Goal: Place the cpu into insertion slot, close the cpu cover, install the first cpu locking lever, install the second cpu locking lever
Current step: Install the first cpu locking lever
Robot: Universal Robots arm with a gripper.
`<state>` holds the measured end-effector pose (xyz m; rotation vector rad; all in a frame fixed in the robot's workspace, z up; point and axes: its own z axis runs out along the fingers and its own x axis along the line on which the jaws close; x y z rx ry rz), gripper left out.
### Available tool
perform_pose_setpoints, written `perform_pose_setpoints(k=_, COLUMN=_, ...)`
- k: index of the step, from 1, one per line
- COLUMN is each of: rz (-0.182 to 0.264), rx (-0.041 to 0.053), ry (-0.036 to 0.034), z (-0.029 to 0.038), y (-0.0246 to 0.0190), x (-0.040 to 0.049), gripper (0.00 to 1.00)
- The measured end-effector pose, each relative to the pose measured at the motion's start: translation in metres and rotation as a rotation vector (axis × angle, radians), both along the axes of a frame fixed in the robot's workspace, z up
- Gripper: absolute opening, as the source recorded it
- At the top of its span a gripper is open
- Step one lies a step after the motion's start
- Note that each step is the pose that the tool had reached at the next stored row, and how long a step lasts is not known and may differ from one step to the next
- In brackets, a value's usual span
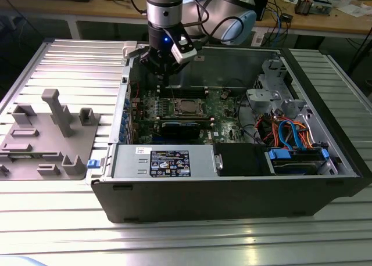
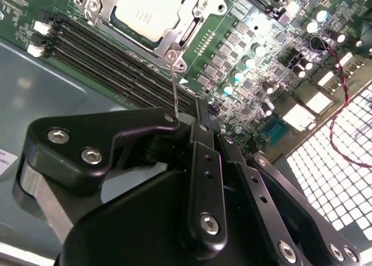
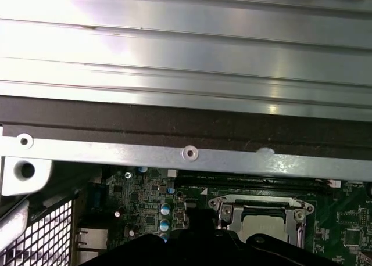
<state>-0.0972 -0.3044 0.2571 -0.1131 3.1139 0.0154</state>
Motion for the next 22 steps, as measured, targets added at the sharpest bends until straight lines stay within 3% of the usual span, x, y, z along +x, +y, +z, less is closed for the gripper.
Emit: perform_pose_setpoints(k=22, rz=0.002, rx=0.0000, ry=0.0000, z=0.0000, y=0.0012, x=0.0117, gripper=0.11)
